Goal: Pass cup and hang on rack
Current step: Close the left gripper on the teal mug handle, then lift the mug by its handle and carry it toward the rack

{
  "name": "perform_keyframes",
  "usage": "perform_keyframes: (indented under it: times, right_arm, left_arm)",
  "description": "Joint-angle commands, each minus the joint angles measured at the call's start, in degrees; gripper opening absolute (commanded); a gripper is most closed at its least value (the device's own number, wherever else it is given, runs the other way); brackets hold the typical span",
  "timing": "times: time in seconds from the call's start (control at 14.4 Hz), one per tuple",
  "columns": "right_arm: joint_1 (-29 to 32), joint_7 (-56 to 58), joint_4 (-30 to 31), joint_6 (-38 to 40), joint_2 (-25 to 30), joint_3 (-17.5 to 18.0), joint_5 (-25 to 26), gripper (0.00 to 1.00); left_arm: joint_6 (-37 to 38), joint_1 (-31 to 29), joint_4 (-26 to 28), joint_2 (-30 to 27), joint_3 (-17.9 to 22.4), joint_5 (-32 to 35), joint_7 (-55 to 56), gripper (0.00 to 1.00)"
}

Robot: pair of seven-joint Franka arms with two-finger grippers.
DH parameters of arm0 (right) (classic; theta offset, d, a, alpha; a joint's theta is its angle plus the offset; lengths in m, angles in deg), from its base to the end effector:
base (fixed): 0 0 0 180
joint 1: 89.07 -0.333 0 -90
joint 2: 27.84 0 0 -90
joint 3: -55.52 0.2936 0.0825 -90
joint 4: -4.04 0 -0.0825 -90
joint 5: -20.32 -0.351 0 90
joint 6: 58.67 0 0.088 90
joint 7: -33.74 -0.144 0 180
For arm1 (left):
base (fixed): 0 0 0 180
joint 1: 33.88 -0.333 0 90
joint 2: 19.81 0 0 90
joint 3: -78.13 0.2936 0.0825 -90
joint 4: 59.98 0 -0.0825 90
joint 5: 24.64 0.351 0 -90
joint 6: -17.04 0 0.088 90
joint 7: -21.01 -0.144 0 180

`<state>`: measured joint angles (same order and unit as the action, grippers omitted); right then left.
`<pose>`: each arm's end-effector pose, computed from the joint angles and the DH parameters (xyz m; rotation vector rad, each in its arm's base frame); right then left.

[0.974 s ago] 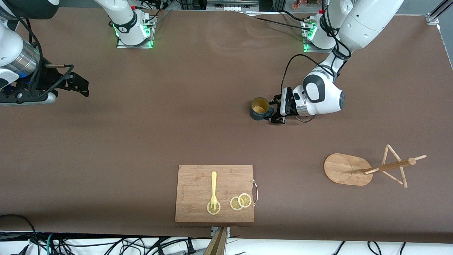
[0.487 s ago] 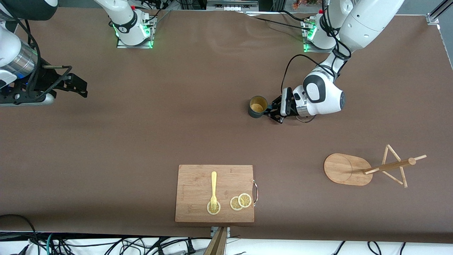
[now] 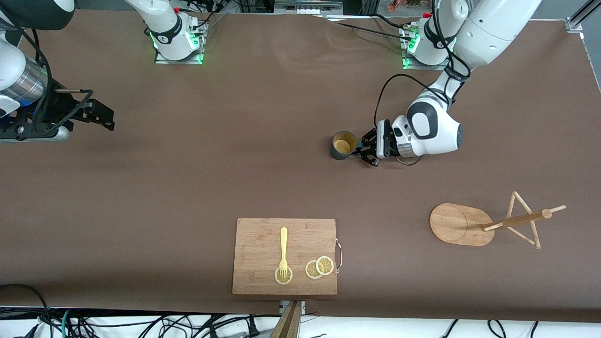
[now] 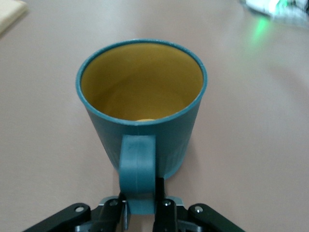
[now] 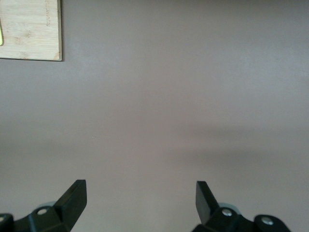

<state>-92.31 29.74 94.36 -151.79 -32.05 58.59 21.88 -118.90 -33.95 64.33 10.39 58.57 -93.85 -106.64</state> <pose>0.5419 0.0553 0.5282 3.1154 0.0655 -0.0348 0.4665 -0.2153 0.1313 1.7202 -1.5722 0.6067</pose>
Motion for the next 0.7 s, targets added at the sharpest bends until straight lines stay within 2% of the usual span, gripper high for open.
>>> perform_keyframes:
  times: [0.0,0.35,0.49,0.63]
  right_arm:
    - [0.69,0.22,-0.94,0.30,-0.19,0.79,-0.08,1.00]
    - [0.60,0.22,-0.94,0.30,-0.19,0.88,-0.08,1.00]
    - [0.60,0.13,-0.94,0.30,-0.19,0.79,-0.08,1.00]
    - [0.60,0.04,-0.94,0.30,-0.10,0.79,-0.08,1.00]
  left_arm:
    - [7.42,-1.95,-0.03,-5.14,0.66,-0.76,12.20,0.00]
    - [16.47,-7.74,-0.20,-14.28,0.74,9.85,43.73,0.00]
    - [22.53,-10.99,-0.99,-17.27,1.01,11.37,55.96,0.00]
    - [29.29,-11.80,-4.23,-17.99,4.94,14.25,65.03,0.00]
